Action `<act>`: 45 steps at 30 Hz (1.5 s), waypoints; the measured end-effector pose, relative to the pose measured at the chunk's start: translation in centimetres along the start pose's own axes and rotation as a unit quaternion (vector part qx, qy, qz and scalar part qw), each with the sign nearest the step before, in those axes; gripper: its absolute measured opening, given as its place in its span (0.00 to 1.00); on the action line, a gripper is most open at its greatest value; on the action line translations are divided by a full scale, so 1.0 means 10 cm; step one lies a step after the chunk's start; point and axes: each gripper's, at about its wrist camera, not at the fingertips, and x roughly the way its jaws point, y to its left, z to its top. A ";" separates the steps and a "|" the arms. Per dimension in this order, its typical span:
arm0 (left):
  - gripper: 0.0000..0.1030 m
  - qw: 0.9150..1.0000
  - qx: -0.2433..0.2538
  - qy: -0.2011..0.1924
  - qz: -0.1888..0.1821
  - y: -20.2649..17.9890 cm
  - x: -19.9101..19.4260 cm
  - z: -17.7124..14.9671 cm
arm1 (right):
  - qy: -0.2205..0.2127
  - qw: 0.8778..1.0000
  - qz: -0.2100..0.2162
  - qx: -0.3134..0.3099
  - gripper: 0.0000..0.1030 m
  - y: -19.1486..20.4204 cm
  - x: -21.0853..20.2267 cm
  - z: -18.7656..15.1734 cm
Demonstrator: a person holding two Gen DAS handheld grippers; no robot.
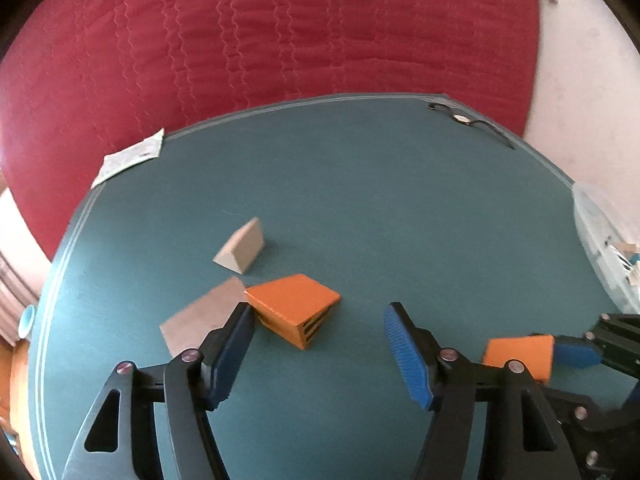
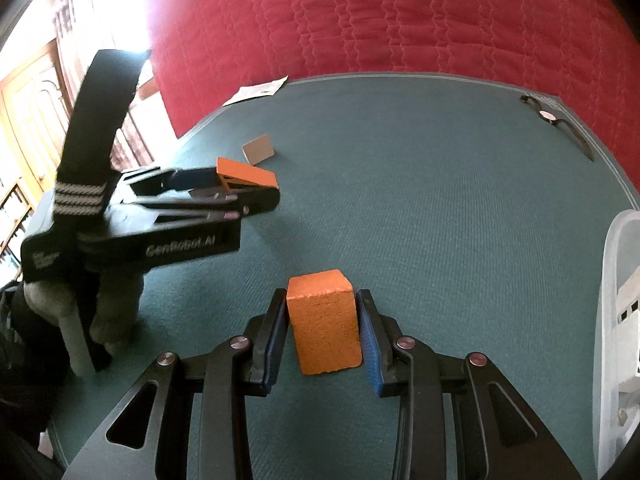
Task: Organize rigid objects
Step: 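Grasp the orange wedge with the left gripper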
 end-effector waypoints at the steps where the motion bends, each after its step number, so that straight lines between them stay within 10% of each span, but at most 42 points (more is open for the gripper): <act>1: 0.68 1.000 0.000 0.000 -0.001 -0.01 -0.01 -0.01 | -0.001 1.000 0.000 0.002 0.34 0.00 0.00 0.00; 15: 0.53 0.998 -0.031 0.012 -0.048 0.08 0.02 0.00 | -0.004 1.000 -0.004 0.016 0.34 -0.02 0.00 0.00; 45: 0.38 0.999 -0.035 0.015 0.023 0.14 0.20 0.08 | -0.002 1.000 -0.015 0.006 0.34 0.01 0.00 0.03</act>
